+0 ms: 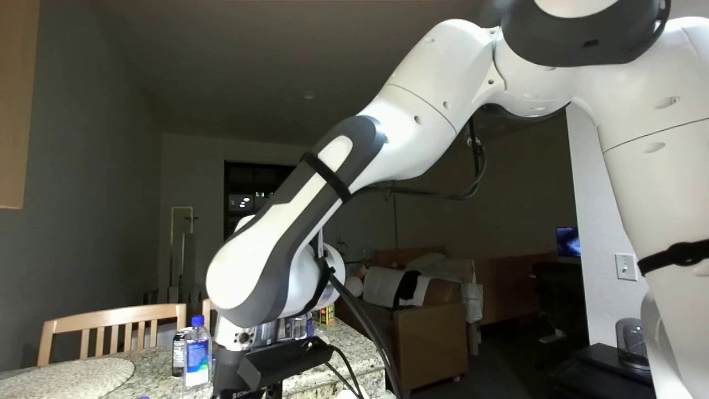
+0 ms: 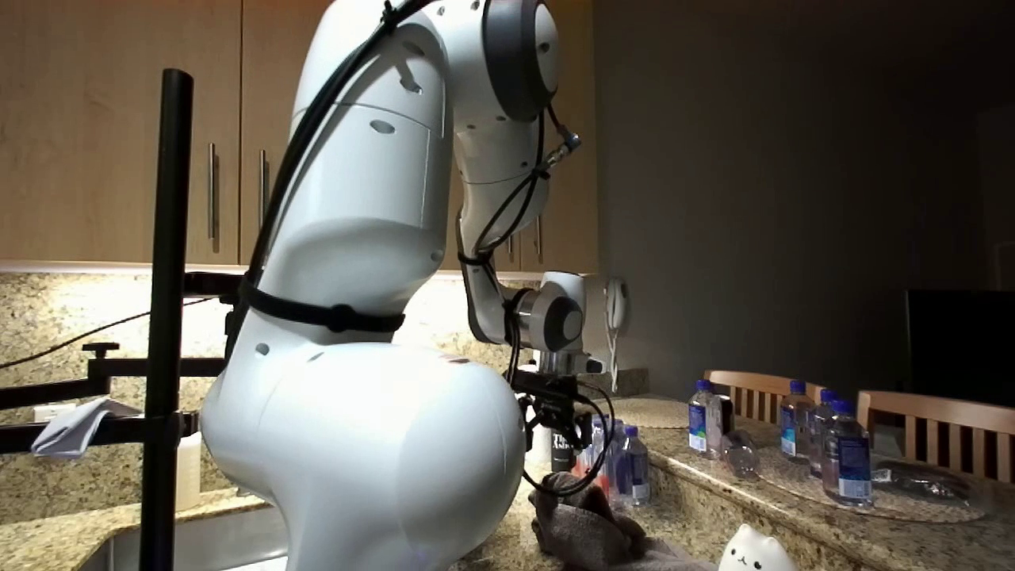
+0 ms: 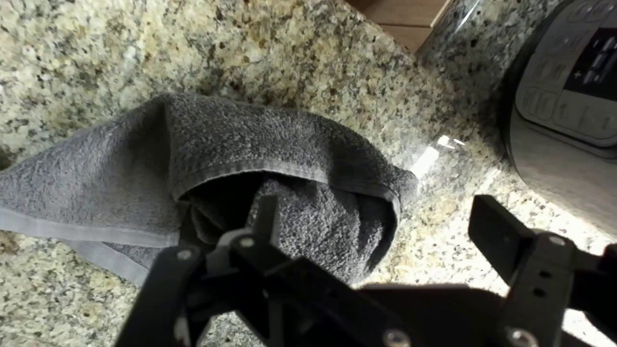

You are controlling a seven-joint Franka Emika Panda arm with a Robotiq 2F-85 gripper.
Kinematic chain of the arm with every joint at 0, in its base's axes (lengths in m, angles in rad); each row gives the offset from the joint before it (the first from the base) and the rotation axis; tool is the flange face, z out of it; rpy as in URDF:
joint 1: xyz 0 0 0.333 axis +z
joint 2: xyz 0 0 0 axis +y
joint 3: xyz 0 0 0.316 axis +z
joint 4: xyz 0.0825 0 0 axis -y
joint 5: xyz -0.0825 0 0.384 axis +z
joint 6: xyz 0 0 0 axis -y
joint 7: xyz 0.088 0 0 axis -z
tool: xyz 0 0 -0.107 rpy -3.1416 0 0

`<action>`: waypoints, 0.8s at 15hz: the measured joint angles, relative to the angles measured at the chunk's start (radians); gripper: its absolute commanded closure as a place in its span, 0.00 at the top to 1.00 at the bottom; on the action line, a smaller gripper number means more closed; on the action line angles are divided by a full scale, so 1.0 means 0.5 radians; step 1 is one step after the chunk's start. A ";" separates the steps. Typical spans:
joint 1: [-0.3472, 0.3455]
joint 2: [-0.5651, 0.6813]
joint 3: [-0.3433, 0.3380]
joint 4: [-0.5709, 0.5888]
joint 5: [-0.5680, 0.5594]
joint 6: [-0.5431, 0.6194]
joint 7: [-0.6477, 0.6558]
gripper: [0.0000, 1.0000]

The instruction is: Move the grey towel to the right.

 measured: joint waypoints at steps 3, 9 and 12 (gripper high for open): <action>0.069 0.089 0.002 -0.004 -0.224 0.209 0.168 1.00; 0.264 0.262 -0.172 -0.016 -0.783 0.534 0.622 1.00; 0.332 0.335 -0.234 0.002 -0.860 0.551 0.699 1.00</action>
